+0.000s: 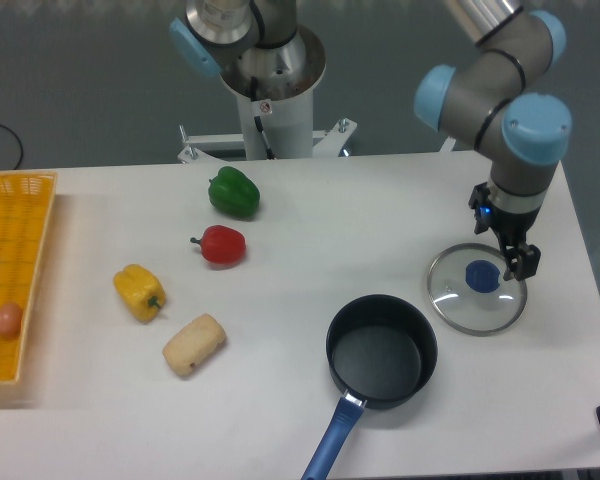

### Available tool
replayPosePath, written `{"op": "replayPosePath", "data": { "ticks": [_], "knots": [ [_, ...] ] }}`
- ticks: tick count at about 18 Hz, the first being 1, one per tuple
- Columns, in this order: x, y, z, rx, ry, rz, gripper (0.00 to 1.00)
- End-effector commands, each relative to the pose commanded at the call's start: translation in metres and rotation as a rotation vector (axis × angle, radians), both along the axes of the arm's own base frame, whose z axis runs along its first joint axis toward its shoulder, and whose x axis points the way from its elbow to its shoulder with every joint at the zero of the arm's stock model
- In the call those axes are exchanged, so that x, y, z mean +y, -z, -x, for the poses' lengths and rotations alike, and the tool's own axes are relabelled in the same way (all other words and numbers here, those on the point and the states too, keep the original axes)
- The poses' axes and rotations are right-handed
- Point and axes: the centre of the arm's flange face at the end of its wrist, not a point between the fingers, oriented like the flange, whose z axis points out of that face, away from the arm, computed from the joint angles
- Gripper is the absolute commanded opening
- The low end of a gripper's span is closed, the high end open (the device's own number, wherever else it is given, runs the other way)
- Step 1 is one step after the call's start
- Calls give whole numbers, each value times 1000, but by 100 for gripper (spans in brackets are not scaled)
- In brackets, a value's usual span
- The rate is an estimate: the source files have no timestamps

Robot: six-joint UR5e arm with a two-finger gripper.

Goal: Place the lid on the table
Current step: 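Open the gripper and lift it up off the lid knob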

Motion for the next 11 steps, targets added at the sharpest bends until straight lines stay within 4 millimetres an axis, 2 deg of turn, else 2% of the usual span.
{"op": "replayPosePath", "data": {
  "ticks": [3,6,8,11],
  "knots": [
    [23,-6,-20,-10,39,9,100],
    [30,-9,-26,-7,50,9,100],
    [41,-6,-33,-10,68,12,100],
    [43,-5,-34,-11,74,19,100]
  ]
}}
